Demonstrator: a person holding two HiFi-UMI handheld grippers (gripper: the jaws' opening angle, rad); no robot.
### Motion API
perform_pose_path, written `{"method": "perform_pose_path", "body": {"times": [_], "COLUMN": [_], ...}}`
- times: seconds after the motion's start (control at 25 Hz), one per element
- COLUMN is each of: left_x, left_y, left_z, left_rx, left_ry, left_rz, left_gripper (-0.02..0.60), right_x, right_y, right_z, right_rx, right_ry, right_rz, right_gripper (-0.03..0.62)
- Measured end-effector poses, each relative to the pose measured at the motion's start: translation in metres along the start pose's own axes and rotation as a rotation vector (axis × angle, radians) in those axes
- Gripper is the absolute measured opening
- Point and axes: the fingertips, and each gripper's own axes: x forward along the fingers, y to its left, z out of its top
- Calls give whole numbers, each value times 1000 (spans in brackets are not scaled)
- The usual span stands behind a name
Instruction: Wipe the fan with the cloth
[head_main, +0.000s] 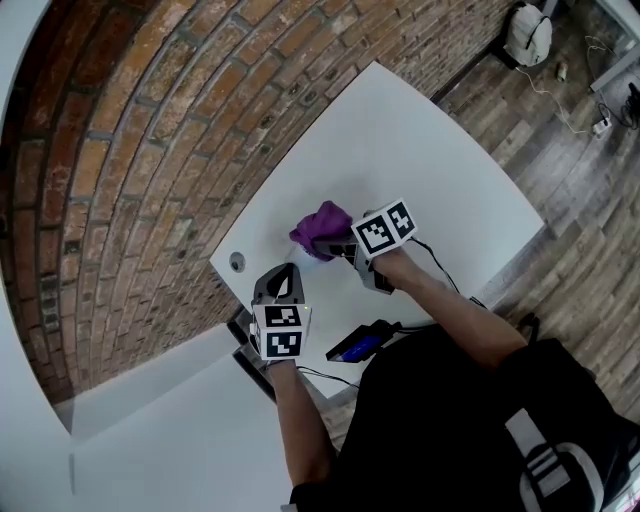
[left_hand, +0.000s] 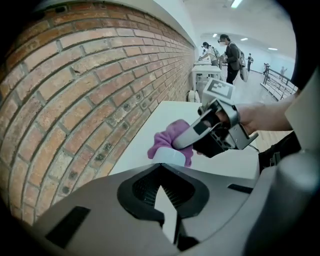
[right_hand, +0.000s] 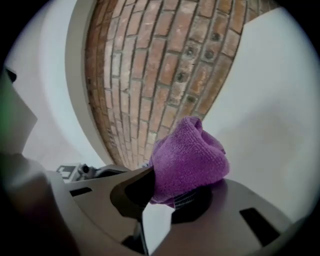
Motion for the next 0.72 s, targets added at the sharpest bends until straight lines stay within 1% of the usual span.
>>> {"method": "perform_pose_path", "body": {"times": [0.08, 0.12, 0.16, 0.2, 0.28, 0.32, 0.36, 0.44, 0.52, 0.6, 0.64, 0.72], "left_x": [1, 1, 1, 1, 1, 1, 1, 1, 2, 3, 3, 2], "left_y": [1, 1, 1, 1, 2, 2, 2, 2, 2, 2, 3, 3], "left_z": [-1, -1, -1, -1, -2, -3, -3, -2, 0, 0, 0, -1], "left_rx": [8, 10, 11, 10, 1, -2, -3, 1, 10, 13, 11, 4], "left_ry": [3, 3, 2, 1, 4, 6, 6, 4, 4, 2, 1, 3], "left_rz": [4, 3, 1, -1, -1, 1, 3, 1, -3, 0, 2, 6], "left_gripper": [6, 6, 6, 6, 6, 6, 6, 5, 5, 4, 4, 5], "right_x": [-7, -12, -17, -19, -15, -11, -6, 0, 5, 10, 12, 13], "right_y": [-33, -41, -42, -37, -24, -20, -19, -25, -34, -44, -52, -73], "right_z": [-10, -13, -13, -14, -20, -23, -26, -26, -25, -24, -26, -35], "right_rx": [86, 157, 245, 337, 488, 534, 558, 551, 501, 438, 393, 266], "right_ry": [-9, -42, -88, -129, -166, -169, -171, -175, -160, -122, -86, 20], "right_rz": [-87, -86, -42, 29, 171, 213, 228, 211, 167, 103, 50, -108], "right_gripper": [66, 66, 66, 66, 66, 66, 66, 66, 66, 66, 66, 66]}}
